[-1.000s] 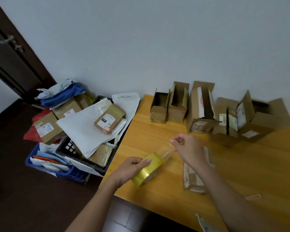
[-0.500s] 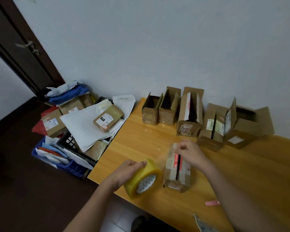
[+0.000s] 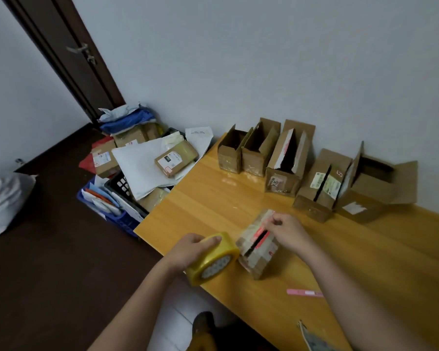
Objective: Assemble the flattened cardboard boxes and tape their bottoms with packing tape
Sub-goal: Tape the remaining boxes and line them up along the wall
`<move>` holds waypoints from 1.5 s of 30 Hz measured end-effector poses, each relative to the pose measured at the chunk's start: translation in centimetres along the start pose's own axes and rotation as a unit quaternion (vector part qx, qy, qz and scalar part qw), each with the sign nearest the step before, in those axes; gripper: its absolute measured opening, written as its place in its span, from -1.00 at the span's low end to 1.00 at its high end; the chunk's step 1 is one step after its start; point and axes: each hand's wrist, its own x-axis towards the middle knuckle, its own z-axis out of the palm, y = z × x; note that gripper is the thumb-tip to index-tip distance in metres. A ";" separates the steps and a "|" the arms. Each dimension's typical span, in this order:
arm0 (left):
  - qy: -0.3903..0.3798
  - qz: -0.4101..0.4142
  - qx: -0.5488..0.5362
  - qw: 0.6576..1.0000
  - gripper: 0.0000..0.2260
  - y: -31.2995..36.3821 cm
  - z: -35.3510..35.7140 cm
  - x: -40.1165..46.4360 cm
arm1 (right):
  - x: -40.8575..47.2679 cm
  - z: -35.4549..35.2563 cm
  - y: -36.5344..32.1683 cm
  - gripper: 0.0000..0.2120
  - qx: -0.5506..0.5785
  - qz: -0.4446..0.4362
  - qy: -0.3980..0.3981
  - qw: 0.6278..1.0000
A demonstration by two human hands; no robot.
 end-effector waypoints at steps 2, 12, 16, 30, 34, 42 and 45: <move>0.014 0.021 0.046 0.999 -0.58 0.8 0.4 0.7 | -0.8 -0.2 1.0 -0.80 -0.012 0.030 0.036 0.999; 0.024 0.097 0.171 0.980 -0.47 6.1 -0.1 3.7 | -3.0 -1.3 3.1 -0.71 0.021 0.100 0.132 0.986; 0.029 0.103 0.113 0.988 -0.51 8.6 -1.0 3.1 | -3.0 -2.1 2.3 -0.70 0.077 0.086 0.173 0.978; -0.008 0.091 0.089 0.992 -0.49 8.4 5.5 3.0 | -2.1 -4.0 9.0 -0.70 0.218 0.126 0.158 0.955; -0.015 0.104 0.076 0.992 -0.43 8.0 5.9 2.7 | -1.6 -2.4 10.2 -0.78 0.284 0.150 0.129 0.938; 0.003 0.110 0.069 0.992 -0.37 8.1 6.7 3.1 | -0.7 -0.7 11.4 -0.80 0.301 0.172 0.161 0.924; 0.014 0.111 0.101 0.989 -0.37 8.8 7.4 3.2 | -0.6 -0.5 11.8 -0.77 0.294 0.172 0.179 0.923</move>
